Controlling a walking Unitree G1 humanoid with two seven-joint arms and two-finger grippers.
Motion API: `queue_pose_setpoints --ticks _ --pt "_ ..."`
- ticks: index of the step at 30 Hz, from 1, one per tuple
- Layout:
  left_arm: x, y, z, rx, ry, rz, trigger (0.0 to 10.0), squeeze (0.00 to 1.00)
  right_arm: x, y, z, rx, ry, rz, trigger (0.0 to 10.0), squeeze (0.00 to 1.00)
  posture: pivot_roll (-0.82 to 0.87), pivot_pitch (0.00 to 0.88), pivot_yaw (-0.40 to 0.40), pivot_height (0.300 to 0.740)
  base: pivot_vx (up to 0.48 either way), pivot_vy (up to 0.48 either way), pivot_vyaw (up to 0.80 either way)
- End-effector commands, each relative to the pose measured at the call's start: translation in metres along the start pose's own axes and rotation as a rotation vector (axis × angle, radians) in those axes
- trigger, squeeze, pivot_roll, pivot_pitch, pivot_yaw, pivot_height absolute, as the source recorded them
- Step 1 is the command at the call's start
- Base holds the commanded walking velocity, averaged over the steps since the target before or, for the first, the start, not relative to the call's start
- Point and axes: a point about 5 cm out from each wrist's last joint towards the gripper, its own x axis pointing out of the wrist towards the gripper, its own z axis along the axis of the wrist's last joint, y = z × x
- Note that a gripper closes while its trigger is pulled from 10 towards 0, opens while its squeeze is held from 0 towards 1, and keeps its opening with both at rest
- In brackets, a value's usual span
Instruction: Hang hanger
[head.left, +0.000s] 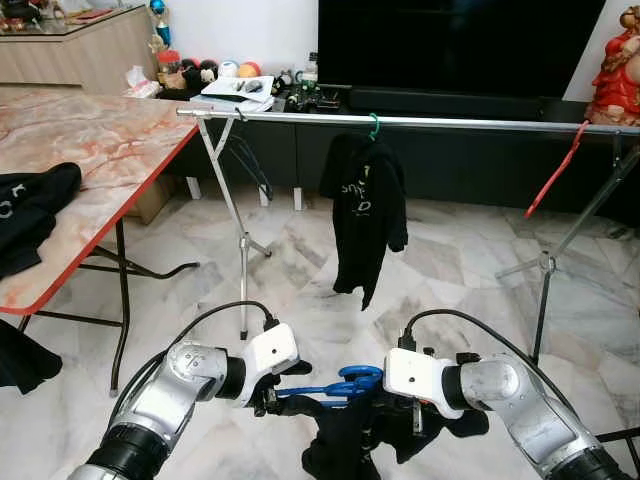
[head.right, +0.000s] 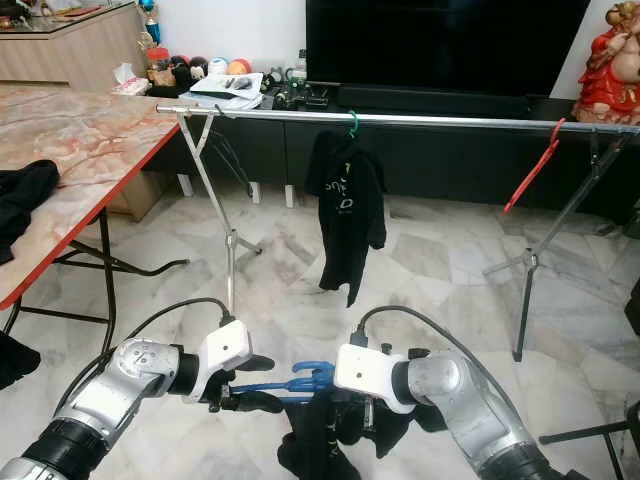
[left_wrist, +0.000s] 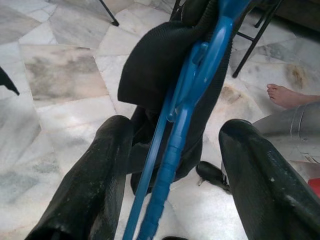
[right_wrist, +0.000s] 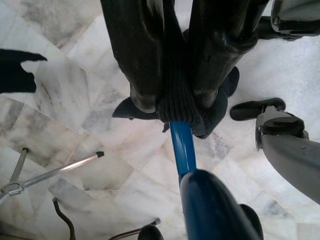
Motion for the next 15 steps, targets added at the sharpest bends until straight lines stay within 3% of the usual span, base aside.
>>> queue_pose_setpoints --ticks 1,15 --pt "0.0 -0.001 0.004 0.008 -0.004 -0.014 10.0 0.0 0.0 -0.004 0.017 -0.056 -0.058 -0.005 10.0 0.0 0.07 0.031 0.014 0.74 0.0 0.0 0.0" --pt "0.001 -0.002 0.005 -0.022 -0.015 -0.018 10.0 0.0 0.004 -0.002 0.039 -0.072 -0.153 0.029 10.0 0.0 0.06 0.036 0.016 0.74 0.0 0.0 0.0"
